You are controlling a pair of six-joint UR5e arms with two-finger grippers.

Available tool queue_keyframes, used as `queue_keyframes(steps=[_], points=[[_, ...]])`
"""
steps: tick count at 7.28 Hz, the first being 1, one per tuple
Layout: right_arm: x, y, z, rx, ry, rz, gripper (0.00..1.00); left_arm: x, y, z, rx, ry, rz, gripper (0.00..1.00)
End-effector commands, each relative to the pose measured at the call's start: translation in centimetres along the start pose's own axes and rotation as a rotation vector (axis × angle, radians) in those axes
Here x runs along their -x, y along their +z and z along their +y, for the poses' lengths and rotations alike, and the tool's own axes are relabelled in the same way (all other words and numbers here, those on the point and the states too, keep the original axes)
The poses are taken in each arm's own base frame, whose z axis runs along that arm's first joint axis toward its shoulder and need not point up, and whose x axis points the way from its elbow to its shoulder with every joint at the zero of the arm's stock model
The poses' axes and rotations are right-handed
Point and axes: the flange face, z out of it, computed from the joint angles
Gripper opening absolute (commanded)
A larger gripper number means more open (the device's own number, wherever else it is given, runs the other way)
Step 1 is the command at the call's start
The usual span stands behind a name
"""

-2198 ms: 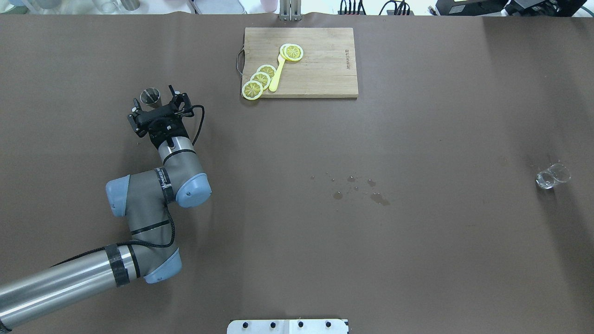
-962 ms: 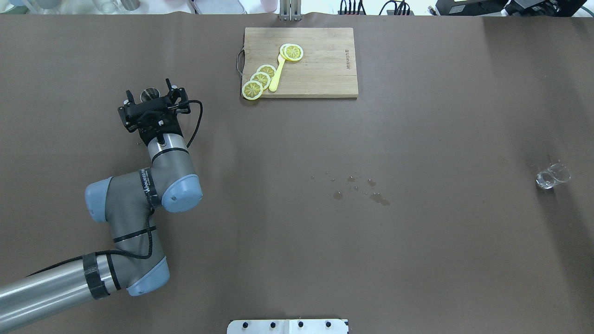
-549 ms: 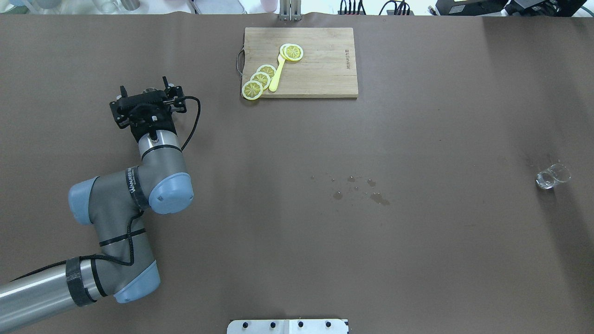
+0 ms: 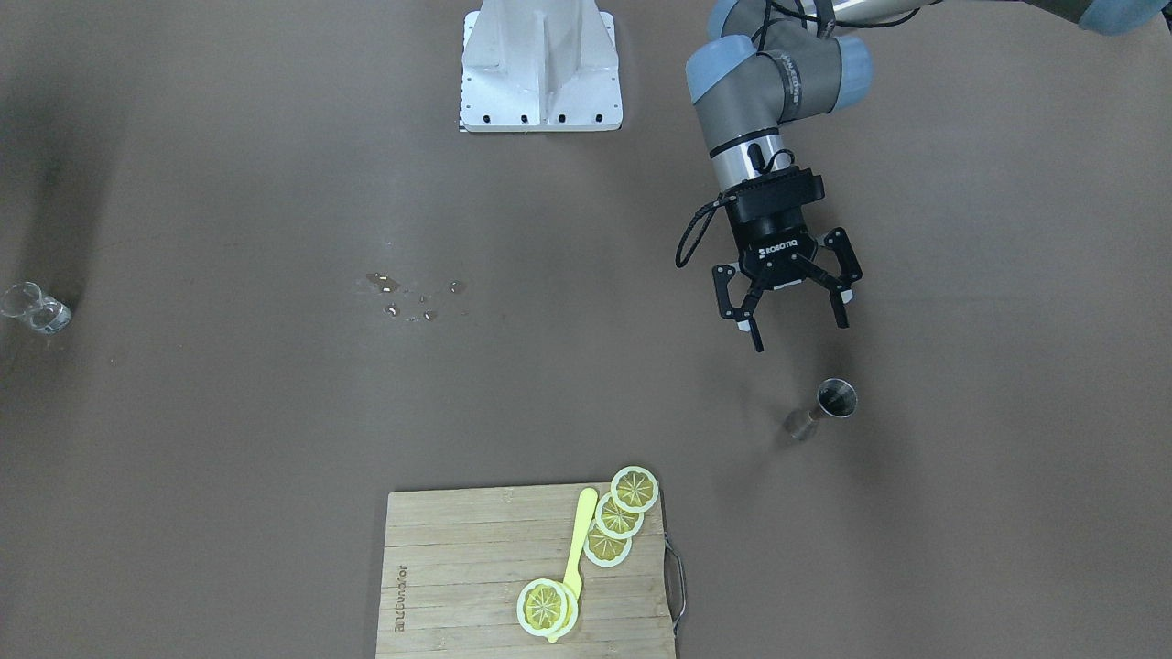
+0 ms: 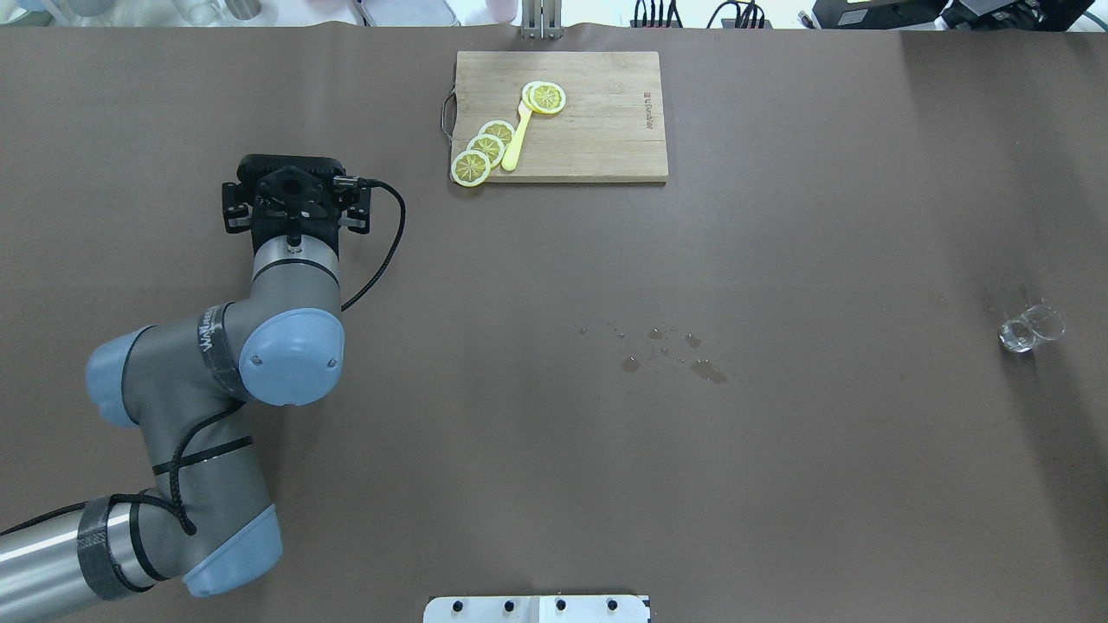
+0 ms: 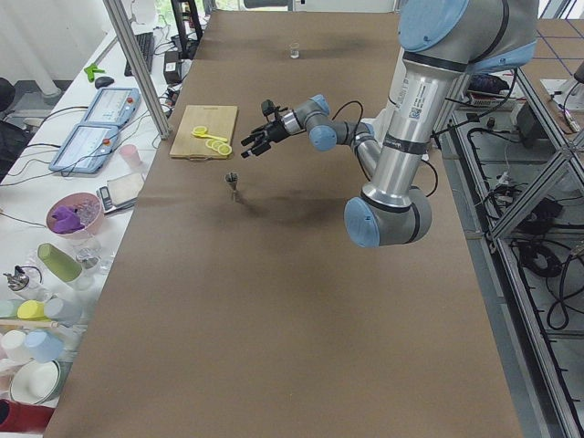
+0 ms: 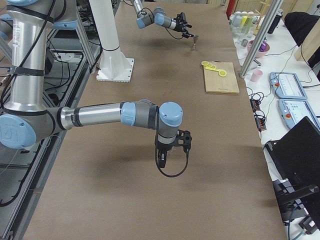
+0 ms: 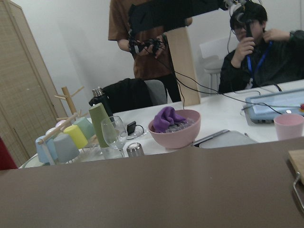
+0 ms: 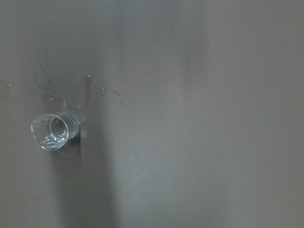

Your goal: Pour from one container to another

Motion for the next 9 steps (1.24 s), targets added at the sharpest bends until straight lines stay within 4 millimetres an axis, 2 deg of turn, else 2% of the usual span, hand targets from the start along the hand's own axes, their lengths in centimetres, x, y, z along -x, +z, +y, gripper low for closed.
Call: queue_keyframes(steps=[1,2,3,6,7,9], points=[[0.1,-0.1,-0.1,-0.003,-0.005,-0.001,1.00,-2.0,-1.9,-0.6,0.147,0.136,0.137,0.97],[0.2,-0.2,-0.1,-0.004,-0.006,-0.002,1.00,-2.8,-2.7,-0.8,0.214,0.196,0.211,0.97],[0.2,-0.2,-0.1,-0.004,-0.006,-0.002,1.00,-2.9,-3.5,-1.2,0.263,0.241,0.276,0.97],[0.4,-0.4,0.1,-0.008,-0.010,-0.005,1.00,-1.6,-4.1,-3.3,0.377,0.339,0.433,0.97],[0.1,-0.1,0.4,-0.001,-0.006,-0.004,1.00,-0.5,-3.3,-4.3,0.409,0.395,0.483,0.97],[0.4,-0.5,0.1,-0.010,-0.014,-0.002,1.00,2.8,-1.4,-7.1,0.458,0.459,0.555,0.98]])
